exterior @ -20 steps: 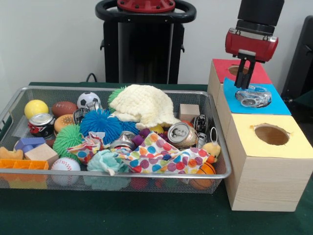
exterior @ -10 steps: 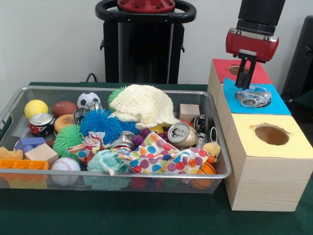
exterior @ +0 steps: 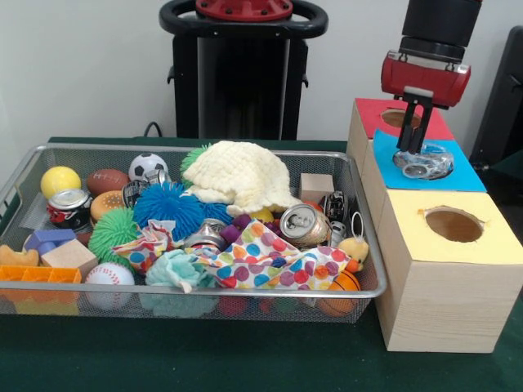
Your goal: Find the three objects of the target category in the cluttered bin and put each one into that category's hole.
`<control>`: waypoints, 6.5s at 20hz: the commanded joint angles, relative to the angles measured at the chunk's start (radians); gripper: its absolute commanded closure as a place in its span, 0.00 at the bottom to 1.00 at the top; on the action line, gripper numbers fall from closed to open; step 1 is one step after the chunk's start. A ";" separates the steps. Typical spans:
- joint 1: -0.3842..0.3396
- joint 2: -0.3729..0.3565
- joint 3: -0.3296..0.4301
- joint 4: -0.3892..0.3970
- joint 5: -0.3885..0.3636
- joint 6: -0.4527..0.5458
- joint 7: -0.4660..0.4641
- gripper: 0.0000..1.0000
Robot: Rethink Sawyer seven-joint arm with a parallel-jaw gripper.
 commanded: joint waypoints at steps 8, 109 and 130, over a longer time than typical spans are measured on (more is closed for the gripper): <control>0.001 0.067 0.081 -0.072 0.016 0.079 0.178 1.00; -0.324 0.525 0.341 -0.203 -0.503 -0.119 0.059 1.00; -0.447 0.310 0.475 -0.081 -0.543 -0.016 0.013 1.00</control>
